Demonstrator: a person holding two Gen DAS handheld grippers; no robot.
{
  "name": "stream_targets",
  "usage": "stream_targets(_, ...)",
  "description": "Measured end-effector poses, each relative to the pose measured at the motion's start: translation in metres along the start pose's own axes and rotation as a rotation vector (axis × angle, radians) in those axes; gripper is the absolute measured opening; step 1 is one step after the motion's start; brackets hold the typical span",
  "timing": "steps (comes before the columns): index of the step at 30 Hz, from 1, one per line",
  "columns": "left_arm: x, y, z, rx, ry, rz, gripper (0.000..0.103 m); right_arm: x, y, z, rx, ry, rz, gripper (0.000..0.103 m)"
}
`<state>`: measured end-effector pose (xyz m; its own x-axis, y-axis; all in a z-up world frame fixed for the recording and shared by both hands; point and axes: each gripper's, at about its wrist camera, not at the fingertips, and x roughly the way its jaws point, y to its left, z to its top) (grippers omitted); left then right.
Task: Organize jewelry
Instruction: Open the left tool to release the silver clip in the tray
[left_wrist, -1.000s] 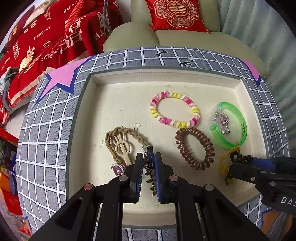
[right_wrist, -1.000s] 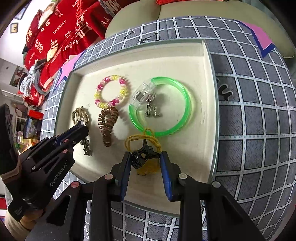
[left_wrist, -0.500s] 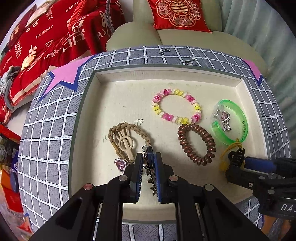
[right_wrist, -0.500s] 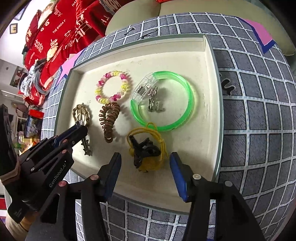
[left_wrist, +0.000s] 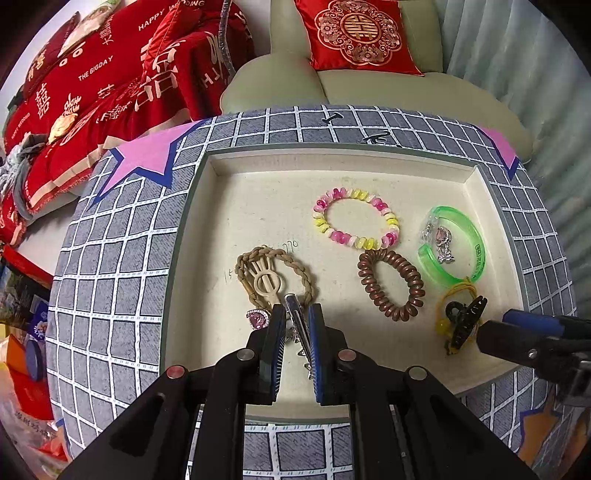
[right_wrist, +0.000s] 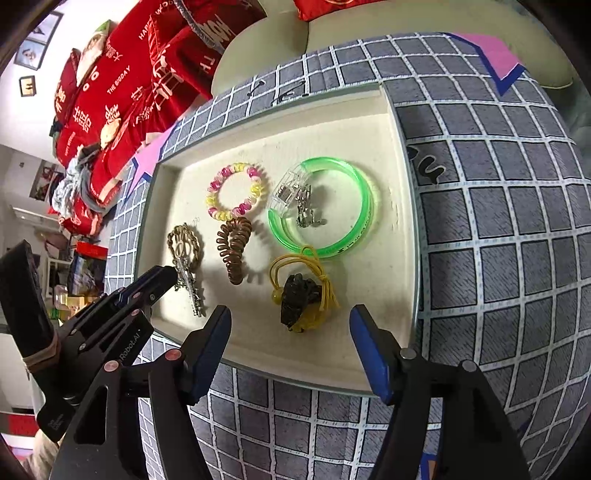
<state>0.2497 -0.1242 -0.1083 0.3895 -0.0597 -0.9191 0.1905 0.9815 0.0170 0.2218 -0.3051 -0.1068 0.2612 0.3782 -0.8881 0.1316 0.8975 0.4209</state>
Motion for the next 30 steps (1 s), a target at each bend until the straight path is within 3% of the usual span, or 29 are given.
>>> stream_targets(10,-0.008,0.003,-0.005,0.003,0.005,0.003,0.023,-0.005,0.005,-0.004,0.004,-0.016,-0.022,0.075)
stream_targets(12,-0.009,0.006,-0.006,-0.008,0.011,0.006,0.057,-0.005,0.005,-0.004,0.004,-0.015,-0.029,0.079)
stream_targets(13,-0.012,0.009,-0.007,-0.021,0.003,0.013,0.097,-0.004,0.006,-0.004,0.004,-0.015,-0.031,0.079)
stream_targets(14,-0.017,0.011,-0.008,-0.035,-0.026,0.025,0.103,-0.004,0.007,-0.005,0.002,-0.015,-0.033,0.079)
stream_targets(22,-0.024,0.019,-0.012,-0.038,-0.018,0.031,0.103,-0.003,0.016,-0.007,-0.013,-0.011,-0.071,0.083)
stream_targets(25,-0.026,0.021,-0.016,-0.03,-0.013,0.035,0.103,-0.003,0.02,-0.01,-0.039,-0.019,-0.103,0.092)
stream_targets(26,-0.027,0.021,-0.018,-0.026,-0.011,0.039,0.103,-0.003,0.022,-0.011,-0.046,-0.024,-0.113,0.103)
stream_targets(30,-0.029,0.024,-0.024,-0.028,-0.003,0.037,0.103,-0.007,0.024,-0.017,-0.052,-0.052,-0.132,0.103)
